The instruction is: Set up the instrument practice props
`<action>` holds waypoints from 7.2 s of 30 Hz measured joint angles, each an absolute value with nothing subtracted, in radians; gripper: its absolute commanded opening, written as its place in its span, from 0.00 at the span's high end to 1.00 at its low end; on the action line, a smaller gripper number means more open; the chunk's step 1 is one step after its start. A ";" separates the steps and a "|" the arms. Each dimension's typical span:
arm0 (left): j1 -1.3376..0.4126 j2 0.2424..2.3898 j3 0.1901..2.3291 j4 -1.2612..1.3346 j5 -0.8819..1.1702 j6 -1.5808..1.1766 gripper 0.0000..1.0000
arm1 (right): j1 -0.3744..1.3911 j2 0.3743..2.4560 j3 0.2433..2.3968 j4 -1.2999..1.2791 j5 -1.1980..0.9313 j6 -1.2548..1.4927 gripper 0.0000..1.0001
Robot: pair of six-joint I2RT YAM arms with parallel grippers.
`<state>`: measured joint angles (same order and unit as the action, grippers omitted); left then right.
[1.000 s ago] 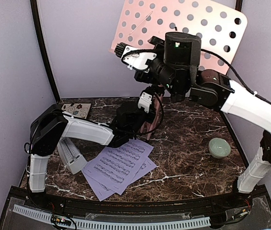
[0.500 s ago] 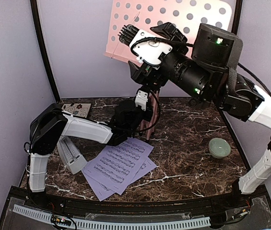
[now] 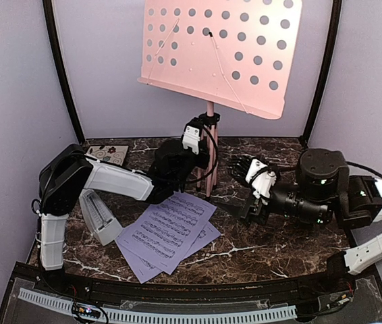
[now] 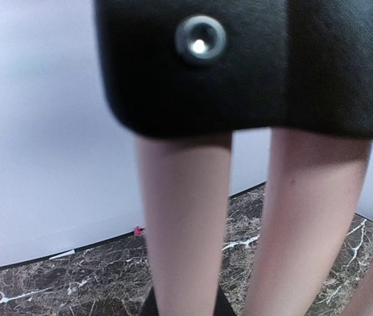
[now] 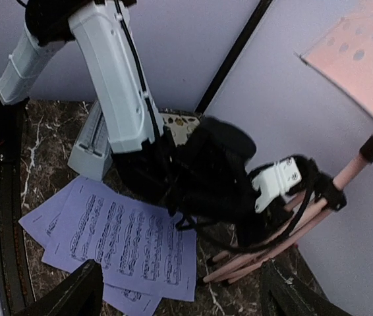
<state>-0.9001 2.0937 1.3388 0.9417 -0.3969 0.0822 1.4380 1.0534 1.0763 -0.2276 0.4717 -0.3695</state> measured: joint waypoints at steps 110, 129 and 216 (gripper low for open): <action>-0.812 2.063 1.413 0.701 -0.149 0.209 1.00 | 0.490 1.698 1.140 0.187 -0.304 -0.334 1.00; -0.769 2.062 1.372 0.757 -0.219 0.293 1.00 | 0.488 1.835 1.289 0.186 -0.329 -0.406 1.00; -0.693 1.934 1.213 0.513 -0.214 0.248 0.33 | 0.698 1.853 0.901 0.576 -0.210 0.068 1.00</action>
